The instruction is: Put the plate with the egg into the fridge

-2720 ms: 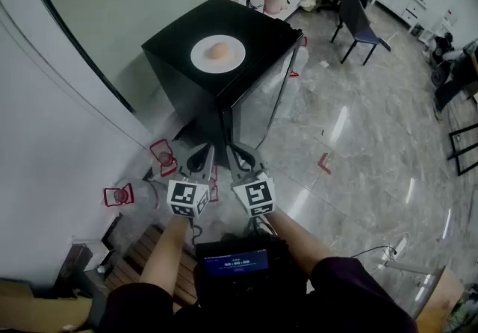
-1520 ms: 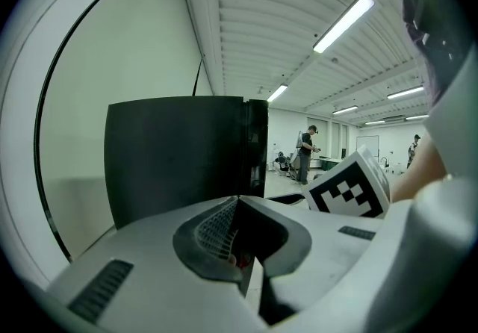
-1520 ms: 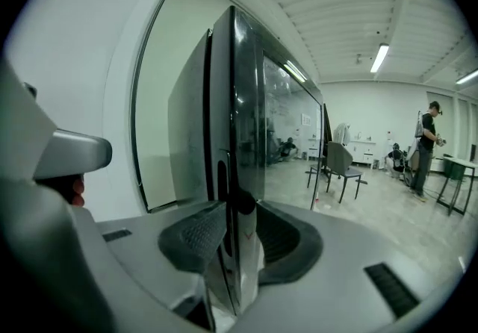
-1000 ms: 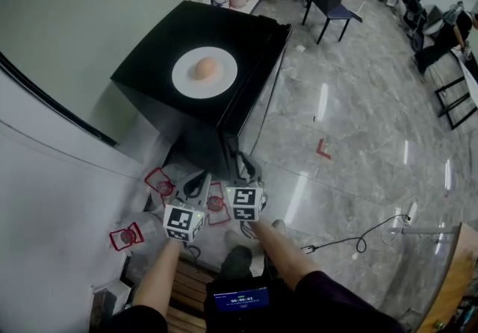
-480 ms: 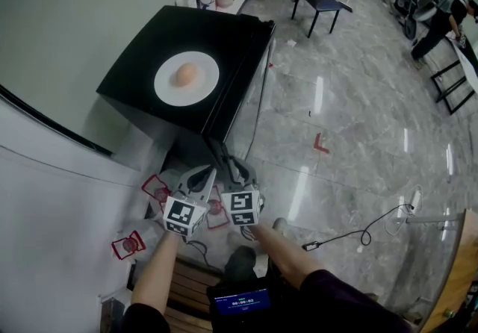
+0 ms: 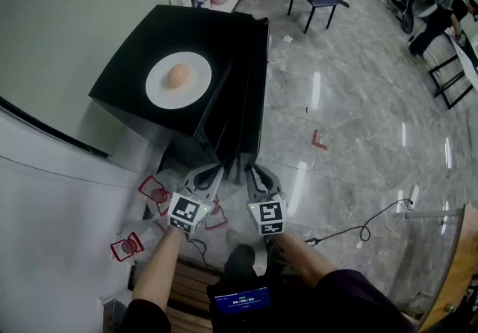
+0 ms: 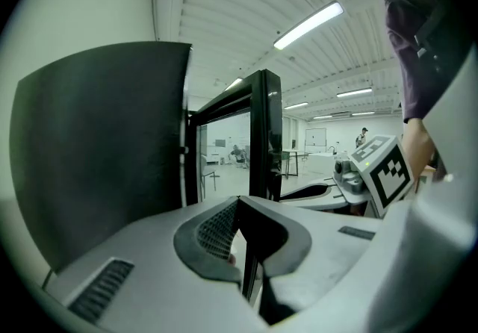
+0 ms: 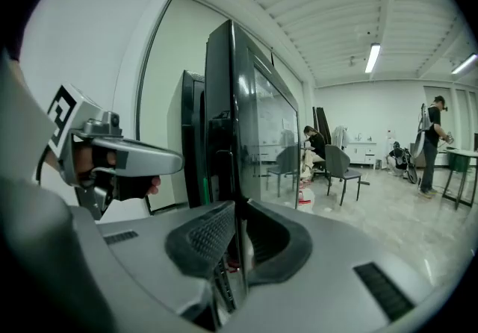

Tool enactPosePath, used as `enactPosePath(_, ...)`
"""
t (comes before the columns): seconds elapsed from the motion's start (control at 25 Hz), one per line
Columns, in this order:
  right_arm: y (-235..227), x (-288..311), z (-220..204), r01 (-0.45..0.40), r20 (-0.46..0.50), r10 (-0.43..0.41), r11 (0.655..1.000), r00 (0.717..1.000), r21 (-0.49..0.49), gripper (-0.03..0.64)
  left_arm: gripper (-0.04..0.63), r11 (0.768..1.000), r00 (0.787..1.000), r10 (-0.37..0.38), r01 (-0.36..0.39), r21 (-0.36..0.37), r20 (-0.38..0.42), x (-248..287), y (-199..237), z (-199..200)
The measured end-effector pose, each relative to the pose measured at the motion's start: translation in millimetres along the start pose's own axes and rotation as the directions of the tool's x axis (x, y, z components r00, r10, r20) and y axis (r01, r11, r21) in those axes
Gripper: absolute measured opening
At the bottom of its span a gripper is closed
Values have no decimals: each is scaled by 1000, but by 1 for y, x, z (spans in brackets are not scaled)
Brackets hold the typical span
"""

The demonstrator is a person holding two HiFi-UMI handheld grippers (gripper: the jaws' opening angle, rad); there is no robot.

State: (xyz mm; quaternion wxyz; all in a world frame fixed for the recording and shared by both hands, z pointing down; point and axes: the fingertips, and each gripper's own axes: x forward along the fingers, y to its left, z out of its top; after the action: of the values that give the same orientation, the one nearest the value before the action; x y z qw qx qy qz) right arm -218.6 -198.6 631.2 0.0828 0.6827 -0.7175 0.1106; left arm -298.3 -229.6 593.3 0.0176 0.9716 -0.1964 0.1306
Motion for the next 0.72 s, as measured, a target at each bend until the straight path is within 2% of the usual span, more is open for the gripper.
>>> enactPosePath(0.2, -58, -27, -7, -70, 6, 70, 997, 998, -25, 51, 9, 987, 989, -149, 149, 61, -2, 58, -58, 14)
enactPosePath(0.36, -108, -40, -12, -67, -16, 66, 997, 998, -46, 48, 9, 972, 975, -220, 220, 85, -2, 110, -101, 26)
enactPosePath(0.6, -179, -96, -21, 34, 20, -32, 995, 999, -94, 49, 11, 965, 968, -252, 251, 79, 5, 168, -151, 34)
enactPosePath(0.72, -204, -125, -28, 47, 10, -46, 988, 999, -144, 48, 11, 963, 967, -256, 255, 82, 2, 196, -168, 40)
